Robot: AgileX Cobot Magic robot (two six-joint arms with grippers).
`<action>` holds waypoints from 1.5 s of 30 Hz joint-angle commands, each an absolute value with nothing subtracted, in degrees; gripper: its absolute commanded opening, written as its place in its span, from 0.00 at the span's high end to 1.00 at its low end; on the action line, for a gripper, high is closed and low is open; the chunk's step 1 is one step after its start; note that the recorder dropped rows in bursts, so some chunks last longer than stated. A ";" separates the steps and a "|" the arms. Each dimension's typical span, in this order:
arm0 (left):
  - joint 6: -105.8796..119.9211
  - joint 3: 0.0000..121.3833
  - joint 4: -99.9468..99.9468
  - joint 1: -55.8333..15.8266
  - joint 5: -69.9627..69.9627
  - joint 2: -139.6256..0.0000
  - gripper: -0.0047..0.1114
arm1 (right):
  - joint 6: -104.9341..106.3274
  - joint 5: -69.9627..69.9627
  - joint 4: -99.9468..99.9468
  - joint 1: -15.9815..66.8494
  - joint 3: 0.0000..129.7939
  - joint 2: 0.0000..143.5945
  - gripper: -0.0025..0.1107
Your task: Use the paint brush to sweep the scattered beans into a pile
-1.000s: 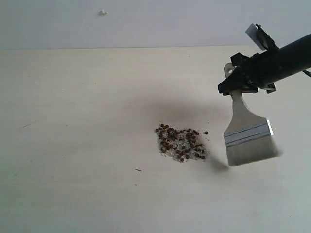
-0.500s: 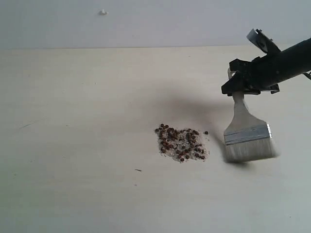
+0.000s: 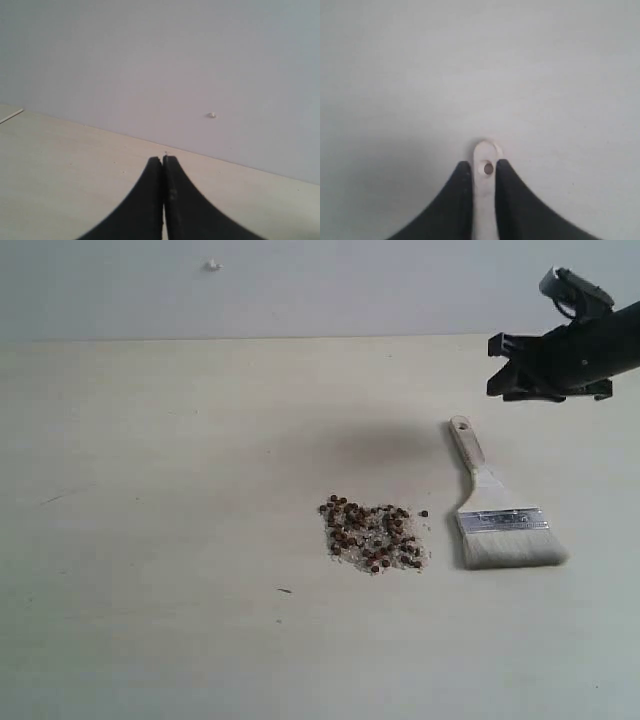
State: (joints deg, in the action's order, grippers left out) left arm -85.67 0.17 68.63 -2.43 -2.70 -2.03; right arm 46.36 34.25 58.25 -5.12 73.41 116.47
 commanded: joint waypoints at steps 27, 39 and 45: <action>-85.63 0.00 68.47 -2.29 -2.82 -1.83 0.96 | 21.38 -10.81 30.23 20.29 5.30 27.93 0.98; -85.63 0.00 68.47 -2.29 -2.88 -1.83 0.96 | 14.54 2.08 31.66 20.29 0.00 17.33 0.98; -85.63 0.00 68.47 -2.29 -2.88 -1.83 0.96 | 13.28 1.85 31.40 20.29 0.00 17.33 0.98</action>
